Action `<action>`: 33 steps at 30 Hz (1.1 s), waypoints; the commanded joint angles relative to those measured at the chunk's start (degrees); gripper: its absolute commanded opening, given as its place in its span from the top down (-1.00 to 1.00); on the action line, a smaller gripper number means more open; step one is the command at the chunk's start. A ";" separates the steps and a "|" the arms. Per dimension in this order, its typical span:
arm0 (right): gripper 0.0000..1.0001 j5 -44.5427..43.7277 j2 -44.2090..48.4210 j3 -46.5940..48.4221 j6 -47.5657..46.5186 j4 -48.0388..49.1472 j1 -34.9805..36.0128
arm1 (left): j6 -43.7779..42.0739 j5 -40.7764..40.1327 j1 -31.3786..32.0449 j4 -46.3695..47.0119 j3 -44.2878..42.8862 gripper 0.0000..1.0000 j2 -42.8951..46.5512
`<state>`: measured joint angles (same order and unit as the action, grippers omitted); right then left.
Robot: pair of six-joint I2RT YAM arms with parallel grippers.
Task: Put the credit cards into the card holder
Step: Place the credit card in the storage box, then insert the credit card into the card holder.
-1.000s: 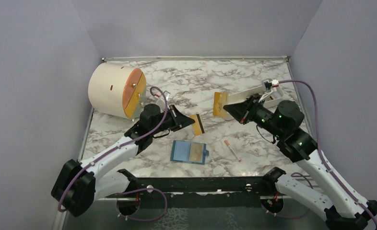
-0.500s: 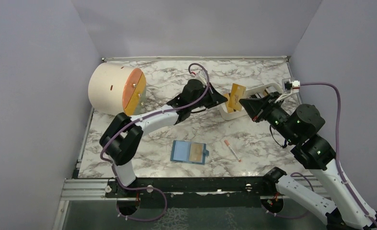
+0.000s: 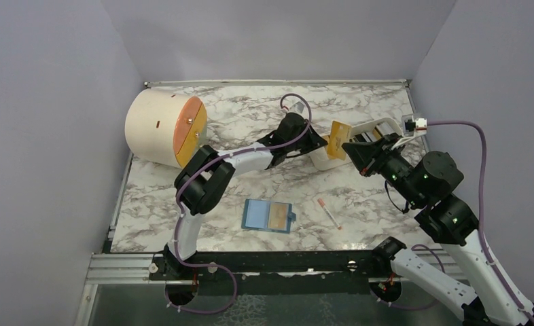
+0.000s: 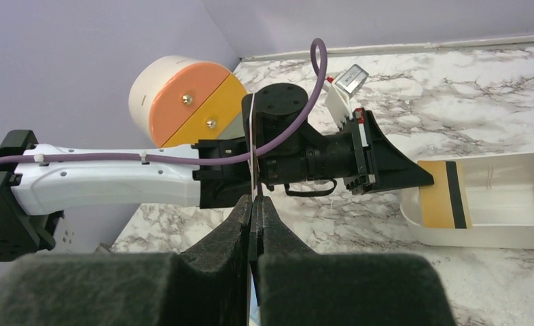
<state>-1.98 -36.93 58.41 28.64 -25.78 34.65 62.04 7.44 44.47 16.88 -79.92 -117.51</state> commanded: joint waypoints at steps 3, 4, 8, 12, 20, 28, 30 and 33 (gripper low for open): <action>0.98 0.08 1.26 -1.11 -0.71 -1.70 -0.20 | -3.03 -4.37 0.36 -4.71 -5.22 1.00 -1.81; 0.98 0.05 1.55 -1.23 -0.58 -1.63 -0.18 | -3.47 -4.94 0.36 -5.37 -5.63 1.00 -1.95; 0.98 -0.36 1.77 -1.29 -0.46 -1.85 -0.18 | -4.11 -6.39 0.36 -7.11 -5.89 1.00 -2.17; 0.98 0.05 0.98 -0.97 -0.47 -1.43 -0.18 | -4.05 -4.48 0.36 -7.85 -6.56 0.83 -2.95; 0.98 1.21 0.01 -1.89 -0.52 -2.76 -0.25 | -9.04 -3.70 0.20 -14.85 -9.51 0.09 -0.05; 0.98 8.33 0.81 -7.61 2.84 -4.10 -0.20 | -13.41 -5.89 -2.21 -23.09 -2.31 -0.05 11.38; 0.98 11.38 0.45 -9.97 4.66 -2.89 -0.20 | -14.32 -6.71 -3.48 -25.57 0.99 -0.05 15.12; 0.98 16.61 -0.83 -14.03 7.95 1.30 -0.21 | -15.68 -6.63 -5.80 -28.22 7.42 -0.05 21.45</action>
<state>5.98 -36.75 48.34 31.94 -28.18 34.65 49.80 2.94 41.78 -5.39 -79.13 -104.51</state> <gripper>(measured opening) 0.013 0.525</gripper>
